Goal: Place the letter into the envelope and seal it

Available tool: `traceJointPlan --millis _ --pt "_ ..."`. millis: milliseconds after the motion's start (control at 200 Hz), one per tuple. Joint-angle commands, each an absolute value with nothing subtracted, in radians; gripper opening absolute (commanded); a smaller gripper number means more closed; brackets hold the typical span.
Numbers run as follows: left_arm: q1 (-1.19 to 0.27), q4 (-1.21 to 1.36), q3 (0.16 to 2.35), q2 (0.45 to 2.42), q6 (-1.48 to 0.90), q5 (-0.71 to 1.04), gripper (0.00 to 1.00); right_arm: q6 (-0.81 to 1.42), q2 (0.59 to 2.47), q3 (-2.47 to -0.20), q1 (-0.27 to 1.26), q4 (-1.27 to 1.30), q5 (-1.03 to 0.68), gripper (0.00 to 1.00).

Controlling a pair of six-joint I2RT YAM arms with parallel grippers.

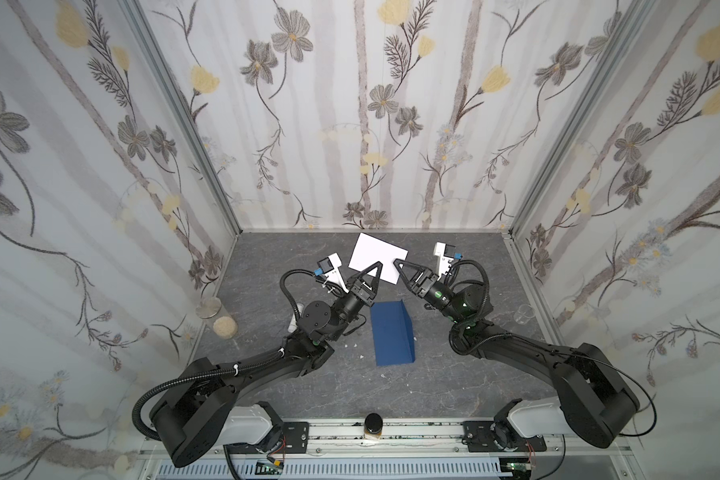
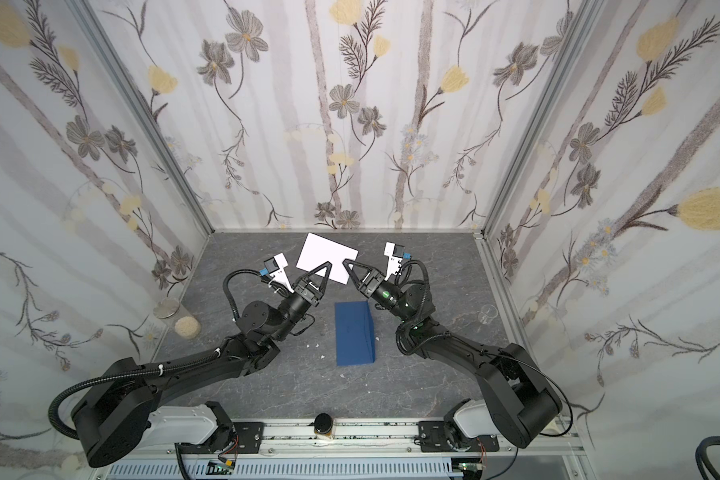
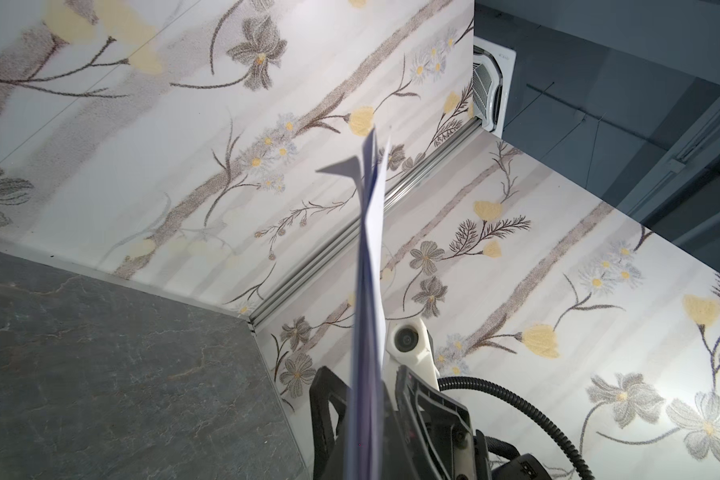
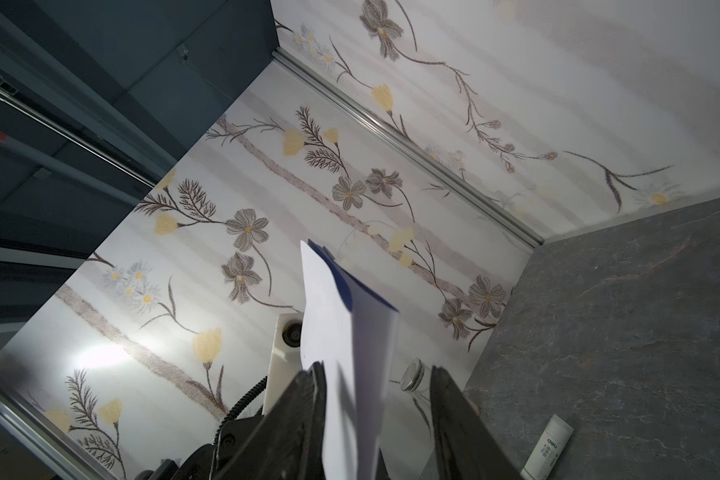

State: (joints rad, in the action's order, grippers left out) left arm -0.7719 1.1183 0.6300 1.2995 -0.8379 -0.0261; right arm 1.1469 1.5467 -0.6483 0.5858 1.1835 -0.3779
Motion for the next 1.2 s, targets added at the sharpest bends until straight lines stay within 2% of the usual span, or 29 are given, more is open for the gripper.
traceJointPlan --millis 0,160,250,400,630,949,1199 --pt "-0.719 1.050 0.666 1.305 -0.876 0.145 0.00 1.110 1.528 -0.621 0.532 1.192 -0.480 0.51" --pt "-0.646 0.875 0.720 1.288 -0.876 0.340 0.00 1.009 1.443 -0.562 0.395 1.080 -0.632 0.55" --pt "-0.616 0.760 0.757 1.274 -0.851 0.460 0.00 0.860 1.364 -0.588 0.339 0.870 -0.705 0.62" --pt "-0.571 0.602 0.798 1.288 -0.815 0.697 0.00 0.559 1.259 -0.705 0.322 0.463 -0.752 0.69" --pt "-0.561 0.527 0.796 1.273 -0.809 0.890 0.00 0.362 1.250 -0.819 0.316 0.194 -0.887 0.73" --pt "-0.560 0.500 0.784 1.270 -0.806 1.019 0.00 0.322 1.282 -0.816 0.315 0.151 -1.003 0.76" --pt "-0.561 0.500 0.805 1.269 -0.823 1.074 0.00 0.397 1.313 -0.801 0.340 0.239 -1.092 0.77"
